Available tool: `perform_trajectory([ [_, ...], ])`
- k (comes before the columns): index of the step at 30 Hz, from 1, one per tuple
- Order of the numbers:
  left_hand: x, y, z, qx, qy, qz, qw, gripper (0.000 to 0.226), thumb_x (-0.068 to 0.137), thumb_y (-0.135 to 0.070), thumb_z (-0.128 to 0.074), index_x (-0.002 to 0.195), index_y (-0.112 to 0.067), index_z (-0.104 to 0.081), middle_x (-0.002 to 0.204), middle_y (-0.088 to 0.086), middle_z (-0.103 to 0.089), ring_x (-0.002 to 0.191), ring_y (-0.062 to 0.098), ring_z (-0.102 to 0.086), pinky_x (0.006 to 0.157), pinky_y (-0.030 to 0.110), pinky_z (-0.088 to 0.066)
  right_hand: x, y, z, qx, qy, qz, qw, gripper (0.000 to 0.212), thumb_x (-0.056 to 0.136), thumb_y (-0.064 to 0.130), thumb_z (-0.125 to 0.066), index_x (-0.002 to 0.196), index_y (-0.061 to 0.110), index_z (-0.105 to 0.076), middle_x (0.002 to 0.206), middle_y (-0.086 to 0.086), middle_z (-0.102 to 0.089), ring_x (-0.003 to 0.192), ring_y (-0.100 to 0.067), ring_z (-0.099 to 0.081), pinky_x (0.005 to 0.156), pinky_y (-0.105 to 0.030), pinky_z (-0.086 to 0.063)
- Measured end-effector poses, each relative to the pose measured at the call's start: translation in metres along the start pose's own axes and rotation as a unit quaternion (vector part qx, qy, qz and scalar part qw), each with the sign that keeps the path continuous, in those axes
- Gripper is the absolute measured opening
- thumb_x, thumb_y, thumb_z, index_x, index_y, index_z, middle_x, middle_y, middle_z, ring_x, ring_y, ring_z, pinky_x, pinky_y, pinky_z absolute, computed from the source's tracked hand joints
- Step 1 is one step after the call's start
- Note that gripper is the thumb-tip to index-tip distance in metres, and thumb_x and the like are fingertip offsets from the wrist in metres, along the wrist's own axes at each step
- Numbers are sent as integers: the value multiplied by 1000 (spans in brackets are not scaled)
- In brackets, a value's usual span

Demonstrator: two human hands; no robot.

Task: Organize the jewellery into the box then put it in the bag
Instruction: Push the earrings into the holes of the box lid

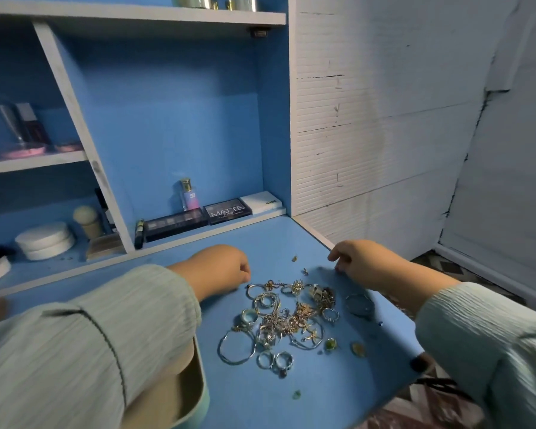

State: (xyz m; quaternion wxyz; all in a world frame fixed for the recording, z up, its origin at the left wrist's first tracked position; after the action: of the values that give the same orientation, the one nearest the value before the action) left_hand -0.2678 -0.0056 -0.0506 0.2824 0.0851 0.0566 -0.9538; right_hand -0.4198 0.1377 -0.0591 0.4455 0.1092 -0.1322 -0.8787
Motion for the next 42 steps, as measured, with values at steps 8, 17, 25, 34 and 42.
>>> perform_trajectory([
  [8,4,0,0,27,-16,15,999,22,92,-38,-55,101,-21,-67,102,-5,-65,88,11,-52,75,23,-40,6,8,1,-50,-13,12,999,24,92,17,-51,112,18,-65,116,0,-62,105,-18,-56,85,-26,-47],
  [17,3,-3,-2,32,-25,16,999,14,90,-33,-59,96,-24,-67,92,-9,-63,86,10,-53,72,23,-41,10,9,-5,-78,-22,4,997,18,92,24,-54,102,17,-66,106,-2,-64,96,-21,-58,73,-27,-45],
  [25,1,-5,-1,62,-29,14,998,15,91,-19,-52,96,-19,-66,96,-5,-65,92,13,-58,75,26,-49,9,9,-8,-88,-34,3,995,13,90,14,-47,90,19,-58,90,-1,-54,84,-21,-54,67,-28,-42],
  [34,-10,-5,4,31,-7,17,999,6,90,-20,-47,88,-17,-52,83,-2,-52,76,17,-47,66,25,-40,0,18,-8,-90,-36,9,995,18,91,6,-39,96,7,-56,99,-7,-56,85,-23,-55,68,-30,-44],
  [42,-48,6,34,-23,-57,52,997,19,92,-27,-38,75,-19,-40,74,-3,-45,64,14,-39,53,28,-28,-36,53,12,-4,-93,46,995,13,92,13,-42,91,12,-55,89,0,-54,79,-18,-53,63,-25,-40],
])
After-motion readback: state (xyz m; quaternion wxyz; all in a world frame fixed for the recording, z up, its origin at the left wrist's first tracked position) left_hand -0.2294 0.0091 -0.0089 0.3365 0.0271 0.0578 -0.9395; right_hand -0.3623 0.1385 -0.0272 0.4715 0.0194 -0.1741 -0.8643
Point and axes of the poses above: each hand's wrist, its own x-axis towards the middle knuckle, its own z-axis out of the back of the hand, y = z × x, the point moved 9 cm from there along x, towards the middle knuckle
